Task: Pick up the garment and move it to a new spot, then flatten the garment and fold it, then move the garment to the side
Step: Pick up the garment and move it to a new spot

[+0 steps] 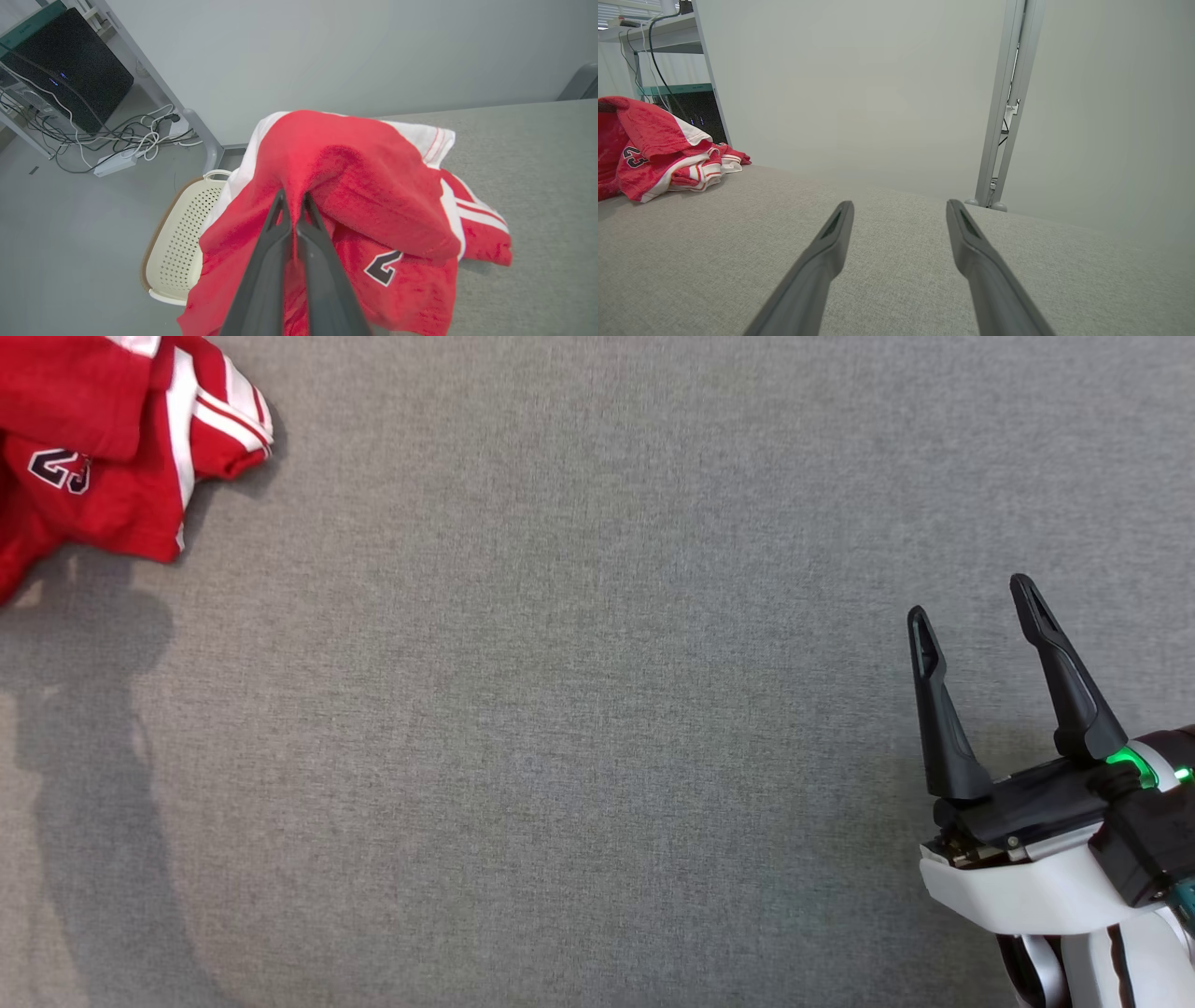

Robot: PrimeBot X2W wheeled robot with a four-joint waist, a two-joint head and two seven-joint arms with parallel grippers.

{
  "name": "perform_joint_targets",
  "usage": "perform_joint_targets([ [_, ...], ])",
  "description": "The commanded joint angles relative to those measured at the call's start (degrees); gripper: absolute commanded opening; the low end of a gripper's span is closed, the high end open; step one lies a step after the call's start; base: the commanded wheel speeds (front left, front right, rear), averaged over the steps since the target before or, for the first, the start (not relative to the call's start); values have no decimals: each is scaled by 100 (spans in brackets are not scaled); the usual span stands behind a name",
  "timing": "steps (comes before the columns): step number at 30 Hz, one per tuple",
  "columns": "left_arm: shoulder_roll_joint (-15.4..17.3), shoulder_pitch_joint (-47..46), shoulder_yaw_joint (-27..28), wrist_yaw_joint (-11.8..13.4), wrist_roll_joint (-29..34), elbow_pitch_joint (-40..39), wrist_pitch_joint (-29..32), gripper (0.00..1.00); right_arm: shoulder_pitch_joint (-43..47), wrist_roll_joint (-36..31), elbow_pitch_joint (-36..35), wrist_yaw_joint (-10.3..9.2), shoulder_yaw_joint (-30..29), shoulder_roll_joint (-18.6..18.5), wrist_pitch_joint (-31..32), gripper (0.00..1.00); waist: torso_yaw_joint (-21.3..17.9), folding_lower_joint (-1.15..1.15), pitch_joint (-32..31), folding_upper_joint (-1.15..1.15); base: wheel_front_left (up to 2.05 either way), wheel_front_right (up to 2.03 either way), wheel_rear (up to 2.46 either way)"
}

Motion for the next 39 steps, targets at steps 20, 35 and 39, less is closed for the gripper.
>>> perform_joint_targets([
  [20, -391, -418, -904, -12, 59, -2019, -256, 0, 475, 628, 225, 11, -475, -30, -28, 100, -465, 0, -1717, 0, 0, 0, 0],
  [35, -1771, 461, -1879, 94, -255, -1898, -1191, 0, 628, 834, 170, 11, -712, -31, -28, 100, -991, 0, -1785, 0, 0, 0, 0],
  [39, -2154, 750, -2064, 278, -119, -1387, -1611, 0, 584, 855, 172, 11, -694, -31, -28, 100, -1136, 0, -1663, 0, 0, 0, 0],
])
